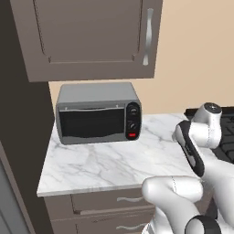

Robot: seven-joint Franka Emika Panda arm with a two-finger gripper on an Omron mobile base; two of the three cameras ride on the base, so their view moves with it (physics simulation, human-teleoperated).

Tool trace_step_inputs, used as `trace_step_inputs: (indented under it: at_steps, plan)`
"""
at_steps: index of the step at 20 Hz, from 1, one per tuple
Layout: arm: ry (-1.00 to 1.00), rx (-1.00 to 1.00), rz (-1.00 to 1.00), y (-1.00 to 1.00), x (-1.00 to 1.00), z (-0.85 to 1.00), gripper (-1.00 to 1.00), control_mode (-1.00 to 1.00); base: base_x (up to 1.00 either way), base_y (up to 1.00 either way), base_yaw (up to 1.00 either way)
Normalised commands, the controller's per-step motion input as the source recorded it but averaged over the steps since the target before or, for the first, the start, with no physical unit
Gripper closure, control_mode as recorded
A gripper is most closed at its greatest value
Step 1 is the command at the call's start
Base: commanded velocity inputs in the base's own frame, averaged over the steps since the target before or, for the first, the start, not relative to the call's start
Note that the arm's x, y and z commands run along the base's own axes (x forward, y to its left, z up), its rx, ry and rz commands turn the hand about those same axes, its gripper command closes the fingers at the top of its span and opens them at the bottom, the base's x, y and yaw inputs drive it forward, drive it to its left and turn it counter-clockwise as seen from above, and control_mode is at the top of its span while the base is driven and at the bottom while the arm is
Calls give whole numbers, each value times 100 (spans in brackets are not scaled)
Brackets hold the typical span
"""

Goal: Organize the utensils by type. Pick up the wooden spoons from the counter and place them in the open cabinet. Then pick up the metallic utensils from the counter and place them in the open drawer.

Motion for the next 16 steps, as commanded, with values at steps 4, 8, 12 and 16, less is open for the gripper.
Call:
trace_step_inputs:
  at_steps: [4, 8, 12, 16]
  plan:
    - [0, 0, 0, -61, 68, -10, -100, -100, 0, 0, 0]
    - [0, 0, 3, -53, 80, -15, -100, -100, 0, 0, 0]
    - [0, 0, 9, -38, 60, -25, -100, -100, 0, 0, 0]
    - [1, 0, 4, -38, 64, -28, -100, -100, 0, 0, 0]
